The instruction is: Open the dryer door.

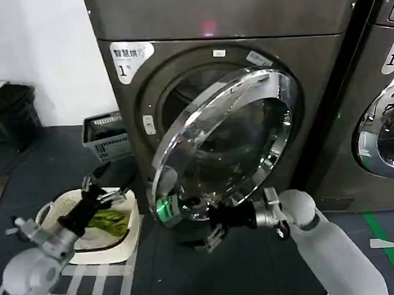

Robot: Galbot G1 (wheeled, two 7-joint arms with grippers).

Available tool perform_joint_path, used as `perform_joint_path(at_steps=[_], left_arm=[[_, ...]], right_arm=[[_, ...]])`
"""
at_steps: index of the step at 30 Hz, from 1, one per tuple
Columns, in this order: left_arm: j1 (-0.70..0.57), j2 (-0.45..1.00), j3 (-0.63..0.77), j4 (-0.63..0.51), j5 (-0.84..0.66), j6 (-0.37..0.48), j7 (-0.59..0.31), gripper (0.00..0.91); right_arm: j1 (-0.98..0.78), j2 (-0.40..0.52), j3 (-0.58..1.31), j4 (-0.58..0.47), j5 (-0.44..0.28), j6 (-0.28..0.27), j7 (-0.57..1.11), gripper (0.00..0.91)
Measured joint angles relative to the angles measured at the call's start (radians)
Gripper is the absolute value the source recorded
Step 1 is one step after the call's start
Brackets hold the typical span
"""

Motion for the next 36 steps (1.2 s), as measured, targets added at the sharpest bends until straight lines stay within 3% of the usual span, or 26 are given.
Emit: perform_joint_path(at_steps=[17,20,32,36], left_arm=[[-0.184,0.067,0.255,0.117,-0.010,-0.009,0.108,0.907],[-0.202,0.073,0.306,0.126,-0.005,-0.013,0.134,0.907],[-0.250,0.068,0.437,0.143,0.014,-0.044,0.177,0.907],[-0.265,0.081,0.473,0.139,0.014,-0.055,0.210,0.907]], right_arm=[[-0.130,-0.080,0.162,0.025,-0.001,0.031,-0.131,0.907],[-0.176,-0.090,0.233,0.003,-0.028,0.049,-0.161,0.907],[-0.407,-0.092,0.636,-0.012,-0.019,0.077,-0.189,0.907],[-0.455,-0.091,0.770,-0.029,-0.058,0.102,-0.181,0.907]])
